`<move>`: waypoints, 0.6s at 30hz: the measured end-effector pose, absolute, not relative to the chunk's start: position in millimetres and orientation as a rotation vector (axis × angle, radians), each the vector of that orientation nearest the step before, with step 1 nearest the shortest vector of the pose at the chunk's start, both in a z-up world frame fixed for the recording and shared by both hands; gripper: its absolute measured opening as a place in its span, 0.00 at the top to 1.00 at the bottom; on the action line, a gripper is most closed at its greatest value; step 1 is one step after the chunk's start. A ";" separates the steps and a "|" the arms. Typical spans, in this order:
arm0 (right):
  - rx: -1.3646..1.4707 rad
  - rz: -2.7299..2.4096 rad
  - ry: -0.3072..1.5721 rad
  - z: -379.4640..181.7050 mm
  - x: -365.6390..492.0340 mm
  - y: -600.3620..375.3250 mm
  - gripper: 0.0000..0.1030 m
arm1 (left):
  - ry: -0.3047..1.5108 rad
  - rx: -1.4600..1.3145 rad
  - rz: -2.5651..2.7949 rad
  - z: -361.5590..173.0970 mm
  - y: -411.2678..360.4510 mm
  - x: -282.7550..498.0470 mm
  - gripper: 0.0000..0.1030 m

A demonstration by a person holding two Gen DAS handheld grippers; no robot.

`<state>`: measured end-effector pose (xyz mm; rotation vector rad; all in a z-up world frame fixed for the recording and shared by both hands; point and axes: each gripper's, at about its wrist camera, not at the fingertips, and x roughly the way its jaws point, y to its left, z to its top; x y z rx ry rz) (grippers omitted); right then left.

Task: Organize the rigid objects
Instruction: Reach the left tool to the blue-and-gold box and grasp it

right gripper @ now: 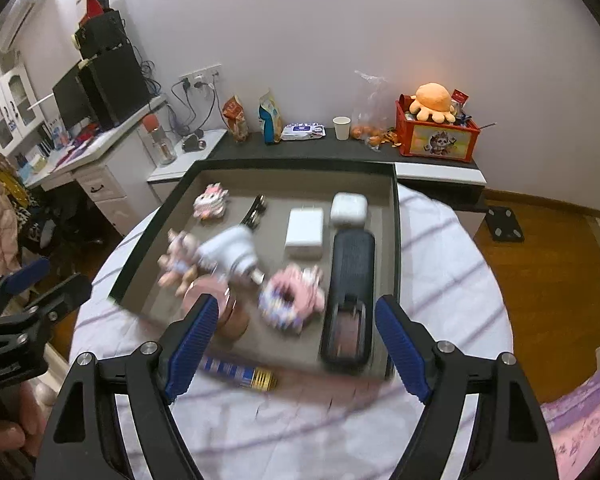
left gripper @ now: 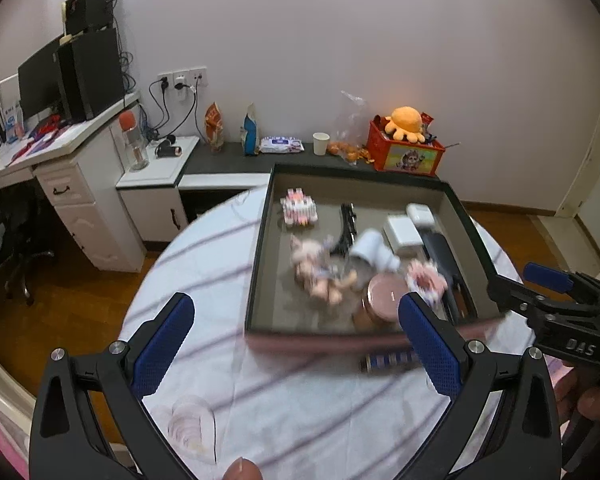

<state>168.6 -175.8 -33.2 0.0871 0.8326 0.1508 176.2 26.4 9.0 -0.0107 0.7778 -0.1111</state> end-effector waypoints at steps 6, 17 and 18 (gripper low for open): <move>0.115 0.157 0.825 -41.1 111.4 -175.2 0.20 | 0.801 -0.015 -0.110 -7.2 29.6 134.0 0.00; 0.129 0.164 0.845 -56.3 69.5 -170.8 0.20 | 0.859 -0.006 -0.148 -36.9 12.1 95.5 0.00; 0.131 0.161 0.844 -56.3 69.0 -171.6 0.20 | 0.862 -0.002 -0.150 -38.1 8.9 95.6 0.00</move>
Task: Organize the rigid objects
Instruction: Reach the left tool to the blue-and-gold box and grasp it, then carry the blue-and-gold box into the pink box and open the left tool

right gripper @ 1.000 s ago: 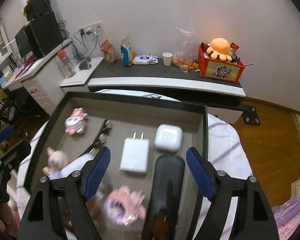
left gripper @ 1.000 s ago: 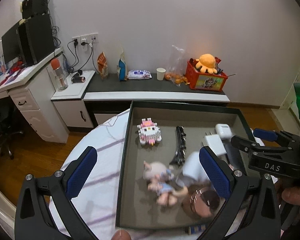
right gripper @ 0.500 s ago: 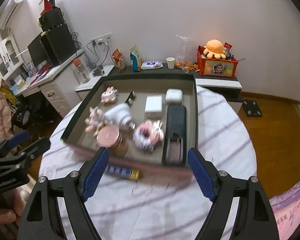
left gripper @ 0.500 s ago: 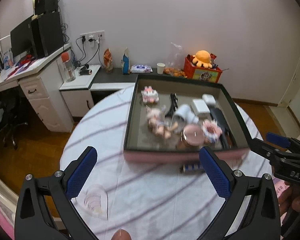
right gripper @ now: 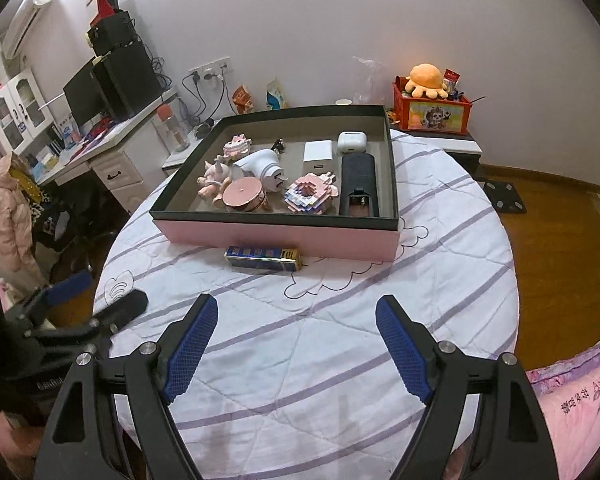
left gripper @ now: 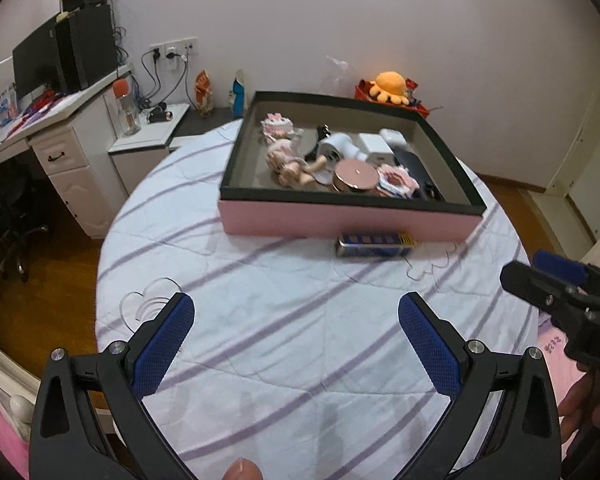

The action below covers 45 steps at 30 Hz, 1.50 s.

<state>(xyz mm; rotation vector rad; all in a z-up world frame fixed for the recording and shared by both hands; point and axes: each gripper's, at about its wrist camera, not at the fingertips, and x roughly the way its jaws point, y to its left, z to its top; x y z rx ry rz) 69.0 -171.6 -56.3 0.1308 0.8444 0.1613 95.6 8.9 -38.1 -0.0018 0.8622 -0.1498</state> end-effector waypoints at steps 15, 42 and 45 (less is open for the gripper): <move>0.167 0.105 0.880 -75.5 90.9 -212.8 0.20 | 0.928 0.015 -0.197 -73.8 -58.6 149.6 0.00; 0.190 0.122 0.928 -93.3 126.3 -222.5 0.20 | 0.978 0.011 -0.126 -103.9 -48.8 174.3 0.19; 0.185 0.126 0.921 -88.7 122.5 -216.4 0.20 | 0.963 0.001 -0.109 -93.7 -31.9 165.5 0.19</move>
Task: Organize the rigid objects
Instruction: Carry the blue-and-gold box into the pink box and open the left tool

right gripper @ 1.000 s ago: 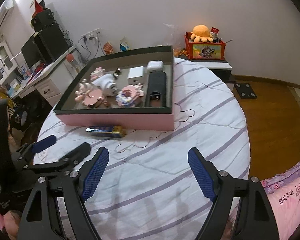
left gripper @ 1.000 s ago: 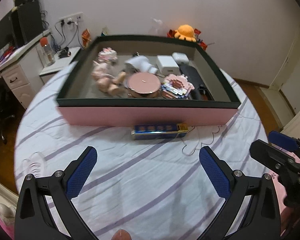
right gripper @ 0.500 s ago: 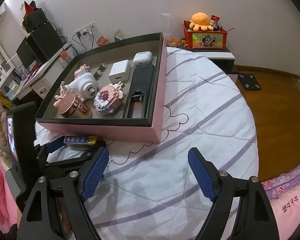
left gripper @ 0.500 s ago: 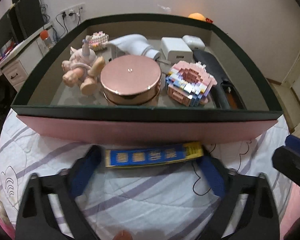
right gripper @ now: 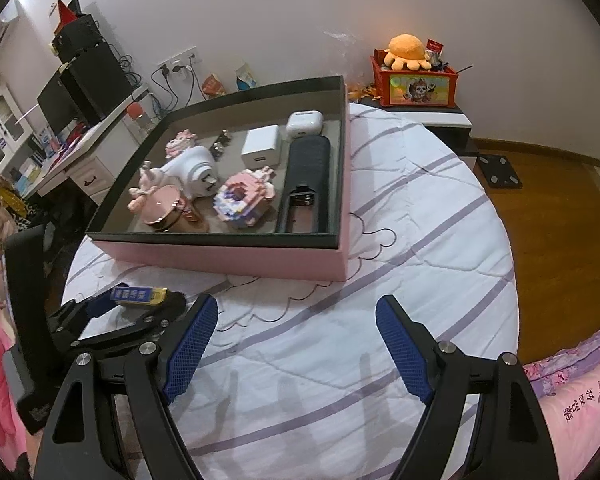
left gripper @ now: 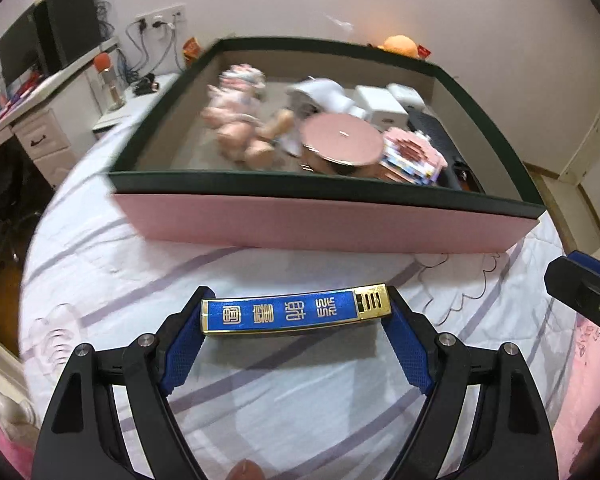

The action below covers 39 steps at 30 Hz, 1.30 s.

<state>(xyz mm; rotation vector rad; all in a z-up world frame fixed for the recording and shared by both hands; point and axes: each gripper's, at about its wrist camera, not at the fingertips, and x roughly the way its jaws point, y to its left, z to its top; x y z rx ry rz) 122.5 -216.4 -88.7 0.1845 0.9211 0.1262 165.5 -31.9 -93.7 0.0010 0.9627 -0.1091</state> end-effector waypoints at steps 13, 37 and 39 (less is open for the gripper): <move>0.132 0.137 0.840 -43.2 123.7 -189.7 0.20 | 0.828 0.020 -0.110 -5.0 3.6 174.8 0.18; 0.103 0.110 0.838 -35.9 163.2 -179.7 0.20 | 0.916 0.045 -0.138 -38.7 -0.7 249.9 0.18; 0.102 0.108 0.840 -36.2 164.9 -180.4 0.20 | 0.921 0.049 -0.137 -41.0 -0.3 251.4 0.18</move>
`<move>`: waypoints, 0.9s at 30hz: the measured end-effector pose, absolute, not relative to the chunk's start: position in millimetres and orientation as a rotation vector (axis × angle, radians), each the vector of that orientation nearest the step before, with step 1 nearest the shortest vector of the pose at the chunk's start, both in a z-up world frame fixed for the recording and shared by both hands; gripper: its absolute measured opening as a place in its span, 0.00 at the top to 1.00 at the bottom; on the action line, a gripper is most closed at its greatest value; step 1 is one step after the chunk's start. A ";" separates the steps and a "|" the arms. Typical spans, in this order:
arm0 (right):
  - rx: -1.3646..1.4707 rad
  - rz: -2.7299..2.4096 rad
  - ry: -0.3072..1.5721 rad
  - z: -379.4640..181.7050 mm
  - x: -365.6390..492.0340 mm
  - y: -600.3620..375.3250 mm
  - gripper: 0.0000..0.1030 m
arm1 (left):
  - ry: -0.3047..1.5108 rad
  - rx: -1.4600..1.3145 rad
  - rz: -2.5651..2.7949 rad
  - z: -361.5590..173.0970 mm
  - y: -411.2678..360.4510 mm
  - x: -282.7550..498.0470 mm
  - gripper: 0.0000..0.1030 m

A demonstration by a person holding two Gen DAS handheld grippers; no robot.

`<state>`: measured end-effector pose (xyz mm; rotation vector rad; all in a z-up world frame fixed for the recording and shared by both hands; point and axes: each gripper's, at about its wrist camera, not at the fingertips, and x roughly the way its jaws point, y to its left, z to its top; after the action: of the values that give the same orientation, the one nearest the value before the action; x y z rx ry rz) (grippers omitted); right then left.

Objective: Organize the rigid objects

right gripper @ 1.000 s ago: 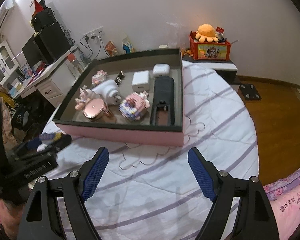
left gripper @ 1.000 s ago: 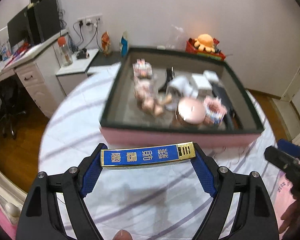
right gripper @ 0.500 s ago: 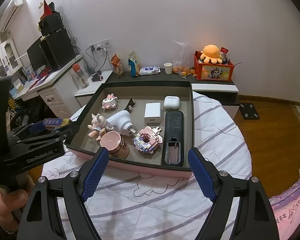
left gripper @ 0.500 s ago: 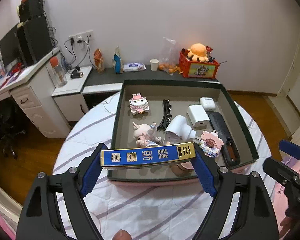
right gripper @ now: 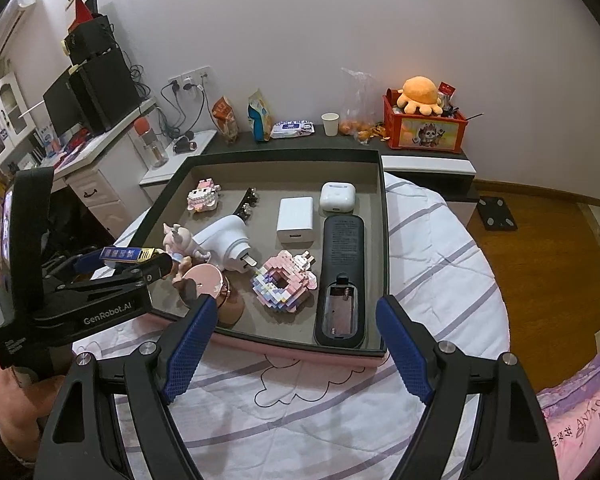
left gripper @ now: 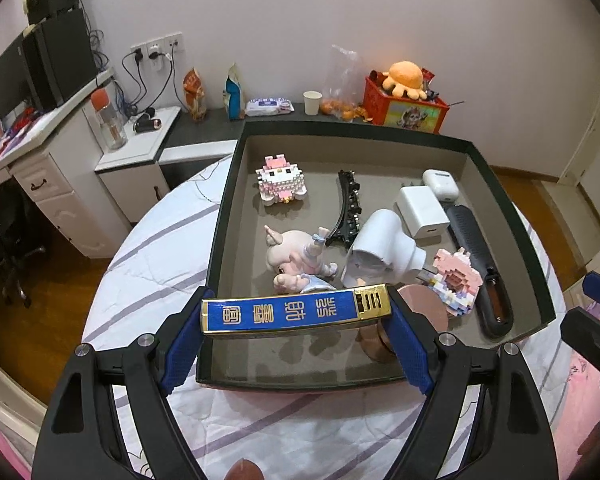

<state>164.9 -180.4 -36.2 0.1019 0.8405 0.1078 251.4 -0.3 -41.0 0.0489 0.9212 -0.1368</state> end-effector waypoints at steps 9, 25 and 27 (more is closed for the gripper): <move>0.104 0.106 0.845 -38.1 165.7 -180.5 0.20 | 0.913 0.059 -0.122 -40.9 3.4 255.9 0.06; 0.111 0.112 0.795 -20.8 137.8 -178.4 0.20 | 0.824 0.079 -0.077 2.3 9.7 207.3 0.00; 0.113 0.110 0.788 -18.4 131.8 -178.2 0.20 | 0.808 0.076 -0.074 9.0 11.2 194.4 0.00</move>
<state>131.8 -178.2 -18.4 0.1132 0.7877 0.1100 194.4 11.2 9.0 0.0764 0.8078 -0.0742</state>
